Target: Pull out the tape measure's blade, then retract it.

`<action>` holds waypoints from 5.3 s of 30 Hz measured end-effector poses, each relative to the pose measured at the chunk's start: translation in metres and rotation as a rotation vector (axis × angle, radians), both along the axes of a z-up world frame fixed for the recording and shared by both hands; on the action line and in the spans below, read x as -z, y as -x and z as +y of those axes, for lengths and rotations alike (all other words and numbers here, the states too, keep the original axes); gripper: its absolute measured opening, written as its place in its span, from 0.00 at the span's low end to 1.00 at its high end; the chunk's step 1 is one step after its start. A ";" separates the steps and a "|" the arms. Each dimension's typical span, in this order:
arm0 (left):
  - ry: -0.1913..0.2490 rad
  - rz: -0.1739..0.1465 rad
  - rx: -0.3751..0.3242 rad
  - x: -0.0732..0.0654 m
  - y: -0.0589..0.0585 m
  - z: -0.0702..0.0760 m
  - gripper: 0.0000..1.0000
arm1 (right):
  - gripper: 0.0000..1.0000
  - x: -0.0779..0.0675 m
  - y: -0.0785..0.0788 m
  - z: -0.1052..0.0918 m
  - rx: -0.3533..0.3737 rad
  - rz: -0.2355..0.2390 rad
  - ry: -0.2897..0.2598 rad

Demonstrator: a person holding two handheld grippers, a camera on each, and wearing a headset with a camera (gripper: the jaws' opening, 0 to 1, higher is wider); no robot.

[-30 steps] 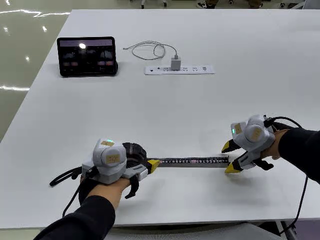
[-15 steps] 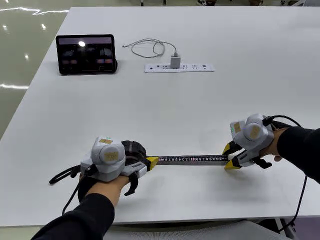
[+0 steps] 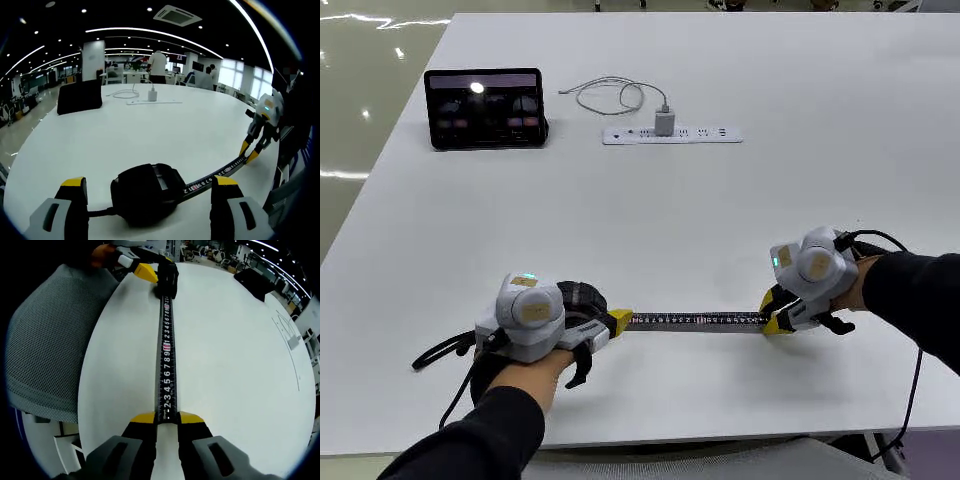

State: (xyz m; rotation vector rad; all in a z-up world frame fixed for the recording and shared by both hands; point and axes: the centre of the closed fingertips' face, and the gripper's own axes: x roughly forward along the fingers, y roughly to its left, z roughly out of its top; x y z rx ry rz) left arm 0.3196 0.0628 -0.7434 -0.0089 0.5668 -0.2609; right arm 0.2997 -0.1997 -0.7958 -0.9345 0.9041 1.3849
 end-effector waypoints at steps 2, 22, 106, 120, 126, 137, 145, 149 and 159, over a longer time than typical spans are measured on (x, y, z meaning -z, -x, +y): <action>0.010 0.001 -0.017 0.001 -0.001 0.003 0.97 | 0.11 0.001 0.001 0.000 0.005 0.001 0.012; 0.063 0.069 -0.120 0.012 -0.004 0.013 0.71 | 0.11 0.002 -0.002 -0.002 0.083 0.003 0.078; -0.054 0.053 -0.033 0.012 -0.003 0.003 0.57 | 0.11 0.001 -0.002 0.024 0.138 0.001 0.017; -0.055 0.052 -0.031 0.012 -0.003 0.003 0.57 | 0.11 0.001 -0.001 0.031 0.133 0.000 0.007; -0.055 0.052 -0.031 0.012 -0.003 0.003 0.57 | 0.11 0.001 -0.002 0.035 0.132 0.000 0.002; -0.057 0.051 -0.029 0.012 -0.002 0.003 0.57 | 0.11 0.001 -0.001 0.043 0.118 -0.006 -0.004; -0.058 0.053 -0.029 0.012 -0.002 0.003 0.58 | 0.11 0.001 -0.001 0.048 0.114 -0.006 -0.012; -0.065 0.054 -0.025 0.012 -0.001 0.003 0.58 | 0.11 0.001 -0.001 0.050 0.114 -0.006 -0.015; -0.082 0.045 -0.025 0.012 -0.002 0.003 0.58 | 0.11 0.001 -0.002 0.056 0.108 -0.006 -0.023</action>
